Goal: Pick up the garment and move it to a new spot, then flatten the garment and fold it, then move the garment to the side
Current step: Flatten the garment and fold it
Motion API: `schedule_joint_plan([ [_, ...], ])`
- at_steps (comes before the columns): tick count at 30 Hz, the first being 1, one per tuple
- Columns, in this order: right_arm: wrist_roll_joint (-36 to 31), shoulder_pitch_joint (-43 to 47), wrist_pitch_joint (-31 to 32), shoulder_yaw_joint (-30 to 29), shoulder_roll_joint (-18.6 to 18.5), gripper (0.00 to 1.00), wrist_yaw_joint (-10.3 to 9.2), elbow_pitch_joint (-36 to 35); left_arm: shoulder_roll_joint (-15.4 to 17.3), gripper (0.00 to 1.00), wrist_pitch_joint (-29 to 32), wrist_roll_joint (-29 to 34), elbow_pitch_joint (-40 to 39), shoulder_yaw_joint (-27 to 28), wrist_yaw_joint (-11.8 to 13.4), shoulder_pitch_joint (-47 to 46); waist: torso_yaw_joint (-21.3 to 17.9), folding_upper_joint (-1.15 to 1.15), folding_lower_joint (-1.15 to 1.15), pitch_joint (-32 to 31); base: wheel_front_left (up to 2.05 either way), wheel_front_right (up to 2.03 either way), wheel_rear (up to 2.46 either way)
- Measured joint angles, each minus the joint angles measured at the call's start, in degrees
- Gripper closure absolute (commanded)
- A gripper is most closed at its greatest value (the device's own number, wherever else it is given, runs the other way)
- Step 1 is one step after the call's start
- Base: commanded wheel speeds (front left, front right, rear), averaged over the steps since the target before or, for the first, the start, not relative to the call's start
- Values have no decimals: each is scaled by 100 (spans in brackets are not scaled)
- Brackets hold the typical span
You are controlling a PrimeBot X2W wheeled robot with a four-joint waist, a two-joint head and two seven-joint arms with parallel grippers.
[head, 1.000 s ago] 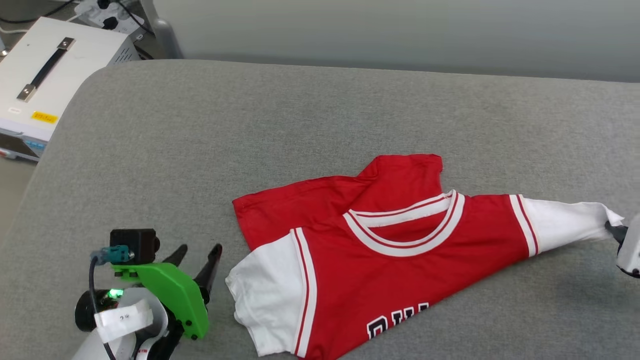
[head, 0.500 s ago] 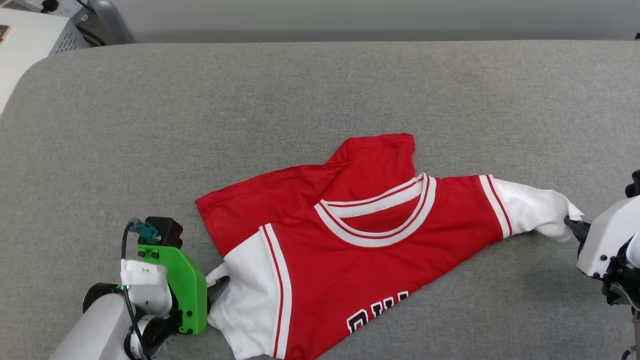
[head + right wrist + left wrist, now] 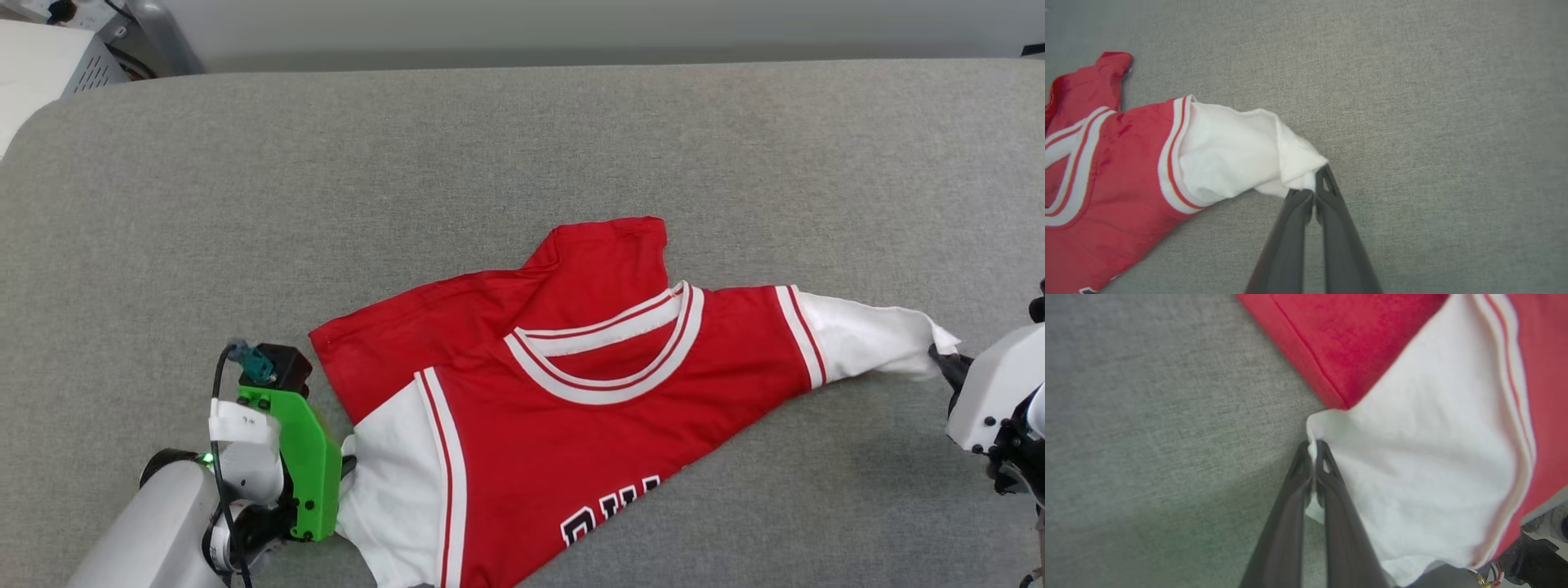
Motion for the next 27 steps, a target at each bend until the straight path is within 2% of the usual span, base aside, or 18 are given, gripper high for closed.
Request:
schedule_joint_plan([
  [8, -178, -2, -498, 35, -153, 100, 0, -151, 225, 100, -965, 444, -620, 181, 29, 140, 100, 0, 0, -386, 0, 0, 0],
  [16, -300, -268, -850, 180, -330, 100, 0, -443, 506, 100, -1410, 706, -1479, 699, 388, -223, 135, 0, 0, -804, 0, 0, 0],
  [22, -477, -916, -990, 274, -488, 100, 0, -386, 375, 100, -1814, 787, -1480, 903, 463, -1046, 123, 0, 0, -908, 0, 0, 0],
  [27, -505, -1883, -1172, 531, -693, 100, 0, 32, 41, 100, -2265, 794, -800, 1001, 363, -2031, 101, 0, 0, -772, 0, 0, 0],
])
